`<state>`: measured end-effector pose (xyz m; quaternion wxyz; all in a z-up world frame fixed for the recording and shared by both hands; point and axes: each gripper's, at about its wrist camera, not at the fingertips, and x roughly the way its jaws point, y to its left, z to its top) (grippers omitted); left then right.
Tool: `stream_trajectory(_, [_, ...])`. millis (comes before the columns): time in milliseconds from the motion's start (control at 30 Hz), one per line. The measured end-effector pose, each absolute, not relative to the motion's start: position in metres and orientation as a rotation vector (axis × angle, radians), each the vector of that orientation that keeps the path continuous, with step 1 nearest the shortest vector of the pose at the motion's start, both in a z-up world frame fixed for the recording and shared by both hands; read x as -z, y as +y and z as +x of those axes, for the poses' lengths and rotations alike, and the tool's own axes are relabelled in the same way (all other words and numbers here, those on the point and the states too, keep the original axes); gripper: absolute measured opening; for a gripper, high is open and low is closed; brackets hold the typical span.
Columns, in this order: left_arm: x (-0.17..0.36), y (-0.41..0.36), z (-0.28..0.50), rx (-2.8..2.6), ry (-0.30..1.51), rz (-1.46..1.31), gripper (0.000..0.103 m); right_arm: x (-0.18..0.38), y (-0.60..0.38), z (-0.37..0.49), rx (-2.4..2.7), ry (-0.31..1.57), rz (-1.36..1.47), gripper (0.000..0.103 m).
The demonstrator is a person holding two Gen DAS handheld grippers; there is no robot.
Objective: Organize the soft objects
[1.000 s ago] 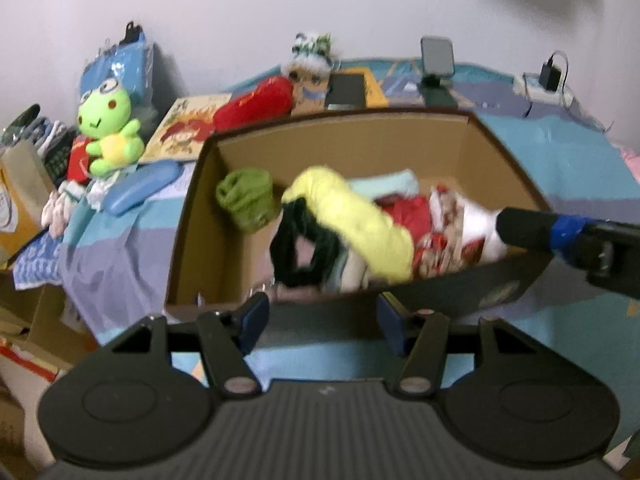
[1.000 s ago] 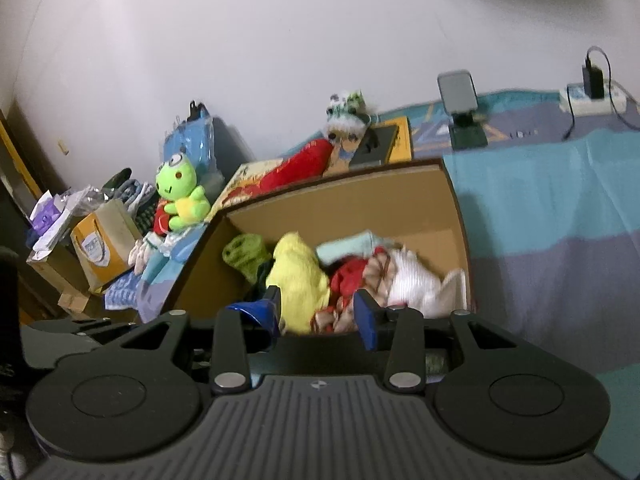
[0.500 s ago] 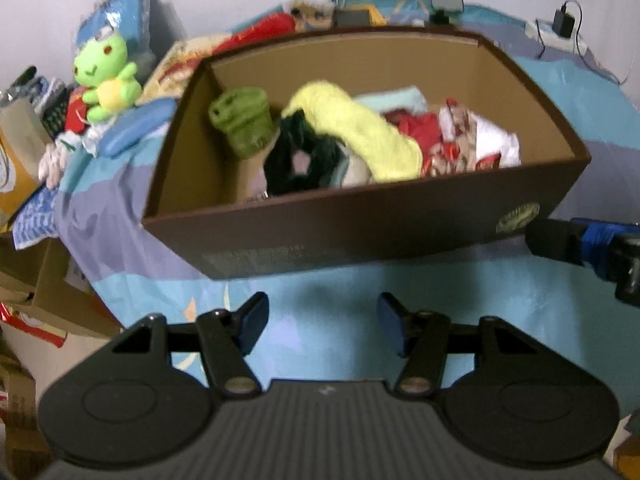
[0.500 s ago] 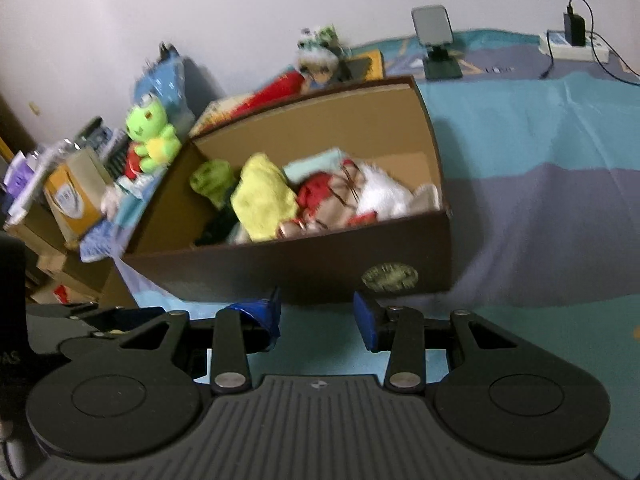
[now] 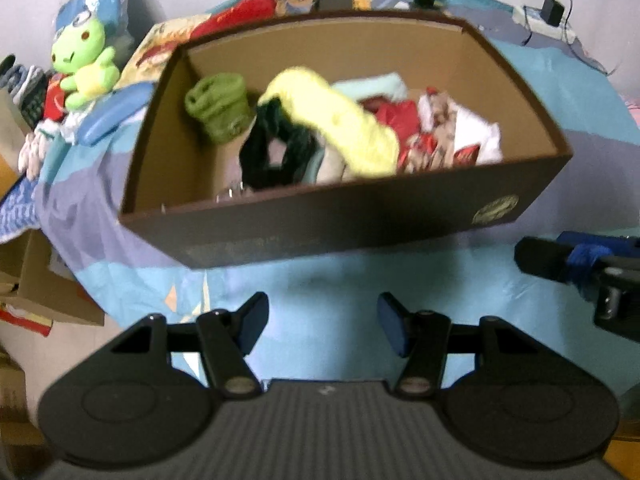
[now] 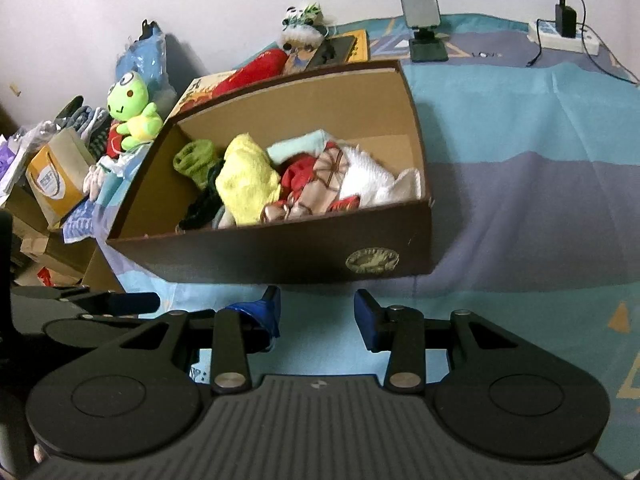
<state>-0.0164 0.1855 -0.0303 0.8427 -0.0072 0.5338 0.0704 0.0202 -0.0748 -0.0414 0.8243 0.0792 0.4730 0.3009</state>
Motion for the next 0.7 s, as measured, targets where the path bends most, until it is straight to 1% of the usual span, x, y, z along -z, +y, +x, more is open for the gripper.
stream_trajectory(167, [0.001,0.184,-0.004,-0.135,1.062,-0.002,0.059,0.019,-0.083,0.031,-0.595,0.951,0.174,0.024])
stream_trajectory(300, [-0.009,0.169,0.006,-0.067,1.043,0.031,0.059,0.015,-0.099,0.037,-0.558,0.957,0.19,0.025])
stream_trajectory(533, [0.007,0.108,0.02,0.134,1.098,0.114,0.059,0.034,-0.14,0.032,-0.41,1.021,0.207,0.025])
stream_trajectory(700, [0.019,0.057,0.025,0.274,1.134,0.18,0.059,0.048,-0.189,0.026,-0.238,1.055,0.258,0.025])
